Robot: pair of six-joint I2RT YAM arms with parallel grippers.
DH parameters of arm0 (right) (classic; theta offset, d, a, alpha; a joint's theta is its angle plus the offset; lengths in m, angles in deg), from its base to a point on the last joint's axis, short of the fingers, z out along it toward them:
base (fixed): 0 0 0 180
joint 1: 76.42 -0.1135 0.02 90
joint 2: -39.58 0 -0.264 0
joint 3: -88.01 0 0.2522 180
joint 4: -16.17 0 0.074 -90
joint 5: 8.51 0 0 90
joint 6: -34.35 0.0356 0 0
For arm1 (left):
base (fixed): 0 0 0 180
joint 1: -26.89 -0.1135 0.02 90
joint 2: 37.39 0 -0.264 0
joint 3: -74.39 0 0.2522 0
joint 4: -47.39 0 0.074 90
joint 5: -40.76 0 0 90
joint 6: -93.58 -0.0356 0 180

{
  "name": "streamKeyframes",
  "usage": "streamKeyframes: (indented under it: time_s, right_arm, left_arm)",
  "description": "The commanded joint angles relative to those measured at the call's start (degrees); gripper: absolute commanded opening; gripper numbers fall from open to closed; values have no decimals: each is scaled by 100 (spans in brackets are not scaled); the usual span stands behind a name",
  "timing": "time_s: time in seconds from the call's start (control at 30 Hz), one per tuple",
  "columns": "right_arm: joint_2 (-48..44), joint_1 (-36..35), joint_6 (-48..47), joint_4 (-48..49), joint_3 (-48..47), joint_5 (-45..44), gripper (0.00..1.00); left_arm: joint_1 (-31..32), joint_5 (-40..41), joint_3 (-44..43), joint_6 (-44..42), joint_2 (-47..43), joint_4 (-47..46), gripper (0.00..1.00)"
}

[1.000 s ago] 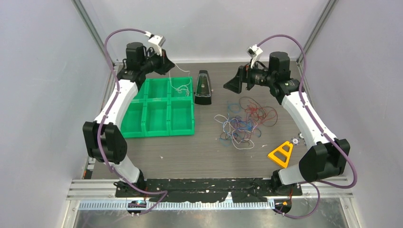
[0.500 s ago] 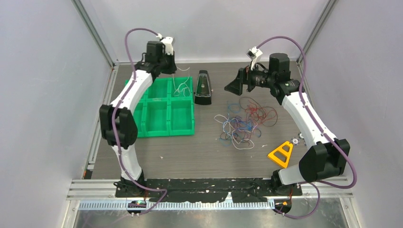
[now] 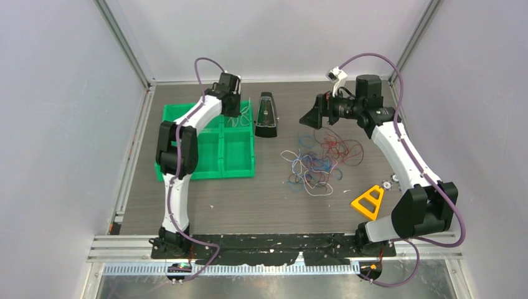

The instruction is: Untangle the cables

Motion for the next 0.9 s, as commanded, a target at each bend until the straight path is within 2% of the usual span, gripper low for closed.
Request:
streamKeyframes:
  time_s: [0.0,0.03,0.07,0.13,0.17,0.2,0.33,0.57,0.73,0.87]
  right_arm:
    - [-242,69,-194,-87,-72,0,95]
    - [-240,72,-260,-151,-75,-3,95]
    - [-220,69,-351,-186,-83,-11,95]
    - [-188,79,-529,-325,-103,-48,95]
    - [-163,80,-609,-437,-115,-84,95]
    - [-152,86,-783,-509,-122,-98,95]
    - [-86,82,-1320,-913,-130,-236,95]
    - [234,78,-1838,-1408,-145,-547,99]
    - [755,-219,-2011,-1562,-156,-1086,92]
    - [1407,-766,-2275,-1532,-329,-1756,90]
  left_arm:
    - [-10,190,-377,34,187,210,0]
    - [-13,138,-419,-16,162,208,2]
    - [-12,84,-419,-76,83,187,9]
    - [-13,-71,-392,-217,-185,66,23]
    - [-11,-134,-370,-277,-365,-18,35]
    - [-14,-175,-335,-346,-542,-70,42]
    - [-13,-390,-227,-632,-1368,-142,63]
    - [-105,-763,213,-800,-2408,-134,82]
    - [-252,-1922,1709,-1048,-3632,-1436,85]
    - [-253,-2816,2399,-1112,-4249,-1747,91]
